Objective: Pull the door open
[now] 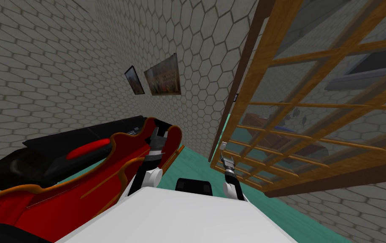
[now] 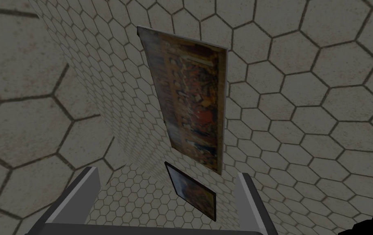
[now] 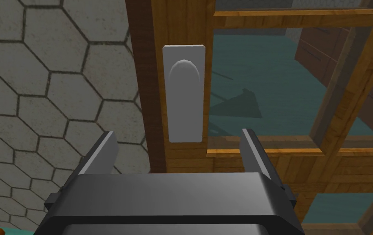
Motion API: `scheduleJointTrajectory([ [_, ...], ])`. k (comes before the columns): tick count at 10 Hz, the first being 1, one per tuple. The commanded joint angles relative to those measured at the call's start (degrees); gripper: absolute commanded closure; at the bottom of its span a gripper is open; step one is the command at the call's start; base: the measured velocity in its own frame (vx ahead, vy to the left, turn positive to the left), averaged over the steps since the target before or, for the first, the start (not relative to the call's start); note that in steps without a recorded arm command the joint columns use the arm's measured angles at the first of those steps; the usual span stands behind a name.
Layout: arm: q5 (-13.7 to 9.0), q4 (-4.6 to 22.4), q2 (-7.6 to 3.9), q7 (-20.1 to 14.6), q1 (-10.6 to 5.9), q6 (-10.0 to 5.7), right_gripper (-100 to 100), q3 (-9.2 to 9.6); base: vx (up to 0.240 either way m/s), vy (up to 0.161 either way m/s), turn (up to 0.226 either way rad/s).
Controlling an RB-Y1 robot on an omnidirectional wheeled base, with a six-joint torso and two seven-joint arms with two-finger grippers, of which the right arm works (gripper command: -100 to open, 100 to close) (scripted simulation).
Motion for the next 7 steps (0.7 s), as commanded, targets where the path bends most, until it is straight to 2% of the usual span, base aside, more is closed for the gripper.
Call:
scheduleJointTrajectory([
  [1, 0.00, 0.00, 0.00, 0.00, 0.00, 0.00, -100, 0.00, -0.020, -0.004, 0.004],
  [2, -0.41, 0.55, -1.15, -1.54, 0.48, -0.52, -100, -0.29, 0.125, -0.002, 0.104],
  [3, -0.51, 0.71, -1.49, -1.92, 0.63, -0.68, -100, -0.38, 0.181, -0.023, 0.098],
  [7, -1.52, 2.28, -4.80, -5.57, 2.02, -2.20, -100, -1.29, 0.234, -0.009, 0.111],
])
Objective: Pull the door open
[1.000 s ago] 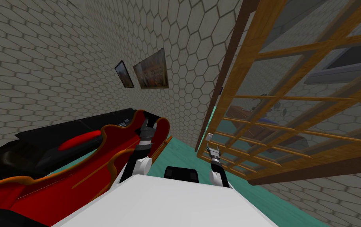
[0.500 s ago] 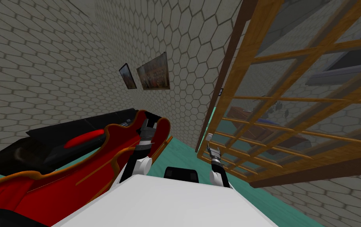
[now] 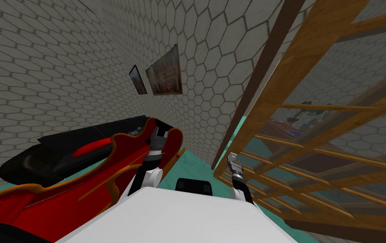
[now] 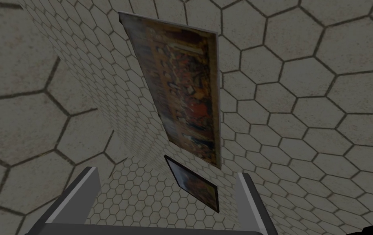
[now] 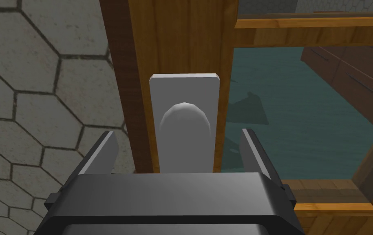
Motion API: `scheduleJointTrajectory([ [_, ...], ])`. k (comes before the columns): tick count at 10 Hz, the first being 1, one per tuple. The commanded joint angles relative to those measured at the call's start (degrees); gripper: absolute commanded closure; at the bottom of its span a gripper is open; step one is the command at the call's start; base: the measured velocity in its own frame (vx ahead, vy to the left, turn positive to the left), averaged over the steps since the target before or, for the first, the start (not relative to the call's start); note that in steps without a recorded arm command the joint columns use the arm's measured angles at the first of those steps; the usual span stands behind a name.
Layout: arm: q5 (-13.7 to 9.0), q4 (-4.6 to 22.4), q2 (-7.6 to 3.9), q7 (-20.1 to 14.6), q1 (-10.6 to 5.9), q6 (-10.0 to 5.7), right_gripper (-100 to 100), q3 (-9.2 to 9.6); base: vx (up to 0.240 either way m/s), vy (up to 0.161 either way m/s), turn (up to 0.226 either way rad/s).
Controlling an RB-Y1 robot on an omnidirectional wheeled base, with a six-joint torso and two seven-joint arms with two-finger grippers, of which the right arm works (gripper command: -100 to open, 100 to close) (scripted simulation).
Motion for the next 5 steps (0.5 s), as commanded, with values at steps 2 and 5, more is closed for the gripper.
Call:
scheduleJointTrajectory([
  [2, -0.15, 0.99, -0.71, -1.13, 0.04, -0.78, -100, -0.10, 0.161, -0.029, 0.039],
  [5, -0.15, 0.99, -0.71, -1.13, 0.04, -0.78, 100, -0.10, -0.027, 0.002, -0.001],
])
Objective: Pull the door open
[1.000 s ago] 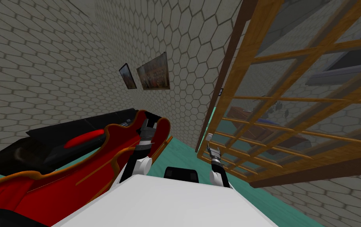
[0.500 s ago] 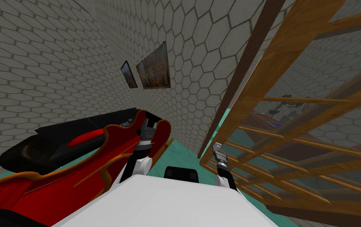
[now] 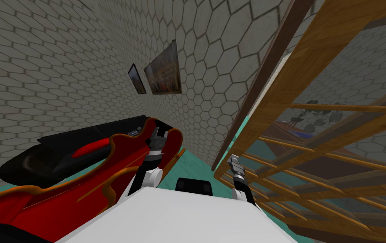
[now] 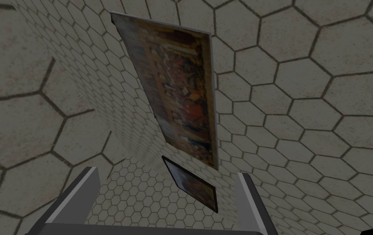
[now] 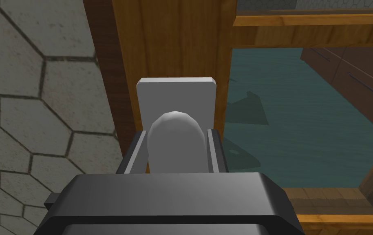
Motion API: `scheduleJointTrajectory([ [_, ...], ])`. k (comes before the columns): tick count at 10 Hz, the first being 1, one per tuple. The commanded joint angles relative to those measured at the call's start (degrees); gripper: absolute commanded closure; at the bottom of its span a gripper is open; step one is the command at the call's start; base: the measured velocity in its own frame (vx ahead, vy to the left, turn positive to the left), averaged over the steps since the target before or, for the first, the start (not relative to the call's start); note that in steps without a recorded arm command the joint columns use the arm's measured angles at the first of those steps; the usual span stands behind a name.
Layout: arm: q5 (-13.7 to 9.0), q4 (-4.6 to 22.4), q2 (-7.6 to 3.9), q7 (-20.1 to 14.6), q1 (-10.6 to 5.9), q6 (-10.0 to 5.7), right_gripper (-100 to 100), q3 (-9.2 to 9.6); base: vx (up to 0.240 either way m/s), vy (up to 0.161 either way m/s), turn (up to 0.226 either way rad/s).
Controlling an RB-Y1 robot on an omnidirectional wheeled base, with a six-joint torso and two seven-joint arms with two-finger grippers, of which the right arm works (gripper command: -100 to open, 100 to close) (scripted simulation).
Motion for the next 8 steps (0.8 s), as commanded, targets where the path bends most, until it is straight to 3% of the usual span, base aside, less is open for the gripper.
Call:
scheduleJointTrajectory([
  [1, 0.02, -0.04, 0.11, -0.03, 0.02, -0.03, 100, 0.07, -0.018, 0.003, 0.004],
  [3, 0.02, -0.04, 0.11, -0.03, 0.02, -0.03, 100, 0.07, -0.004, 0.002, -0.001],
  [4, 0.46, -0.35, -0.59, -1.04, 0.50, -0.06, 100, 1.09, -0.115, -0.014, 0.079],
  [8, 1.44, -1.30, -2.13, -3.32, 1.41, -0.48, 100, 3.34, -0.192, -0.018, 0.083],
])
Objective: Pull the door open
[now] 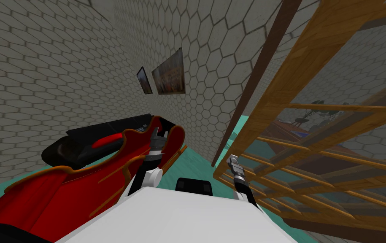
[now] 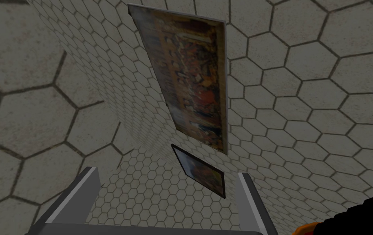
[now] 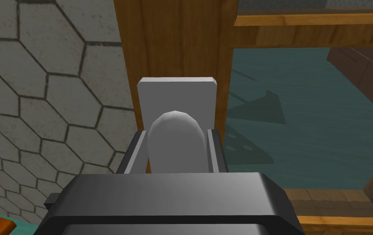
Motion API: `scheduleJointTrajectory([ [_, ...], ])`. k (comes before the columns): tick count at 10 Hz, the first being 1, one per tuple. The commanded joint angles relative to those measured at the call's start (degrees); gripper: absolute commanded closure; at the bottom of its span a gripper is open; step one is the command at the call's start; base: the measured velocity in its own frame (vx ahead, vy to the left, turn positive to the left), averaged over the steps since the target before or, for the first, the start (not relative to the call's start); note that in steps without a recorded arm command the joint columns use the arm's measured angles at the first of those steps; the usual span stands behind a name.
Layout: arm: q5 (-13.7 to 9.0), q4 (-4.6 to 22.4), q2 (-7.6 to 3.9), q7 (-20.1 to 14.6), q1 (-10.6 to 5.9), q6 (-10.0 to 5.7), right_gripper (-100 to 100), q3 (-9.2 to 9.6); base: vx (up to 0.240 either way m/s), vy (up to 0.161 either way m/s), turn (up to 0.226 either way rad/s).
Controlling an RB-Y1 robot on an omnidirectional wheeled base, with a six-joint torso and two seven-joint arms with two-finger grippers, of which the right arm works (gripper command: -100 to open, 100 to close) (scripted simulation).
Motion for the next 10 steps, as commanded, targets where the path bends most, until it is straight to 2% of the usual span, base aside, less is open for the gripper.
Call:
scheduleJointTrajectory([
  [1, 0.49, -0.45, -0.80, -1.30, 0.49, -0.35, 100, 1.12, -0.229, -0.003, 0.094],
  [4, 1.55, -1.46, -2.46, -3.74, 1.47, -0.80, 100, 3.54, -0.252, -0.014, 0.102],
  [5, 1.39, -0.96, -2.15, -3.32, 1.31, -0.66, 100, 3.18, -0.096, -0.005, 0.022],
  [6, 2.08, -1.31, -2.93, -4.53, 2.21, -1.35, 100, 4.49, -0.165, -0.012, 0.103],
  [10, 3.87, -2.52, -5.58, -7.78, 4.36, -3.86, 100, 7.70, -0.256, -0.038, 0.106],
])
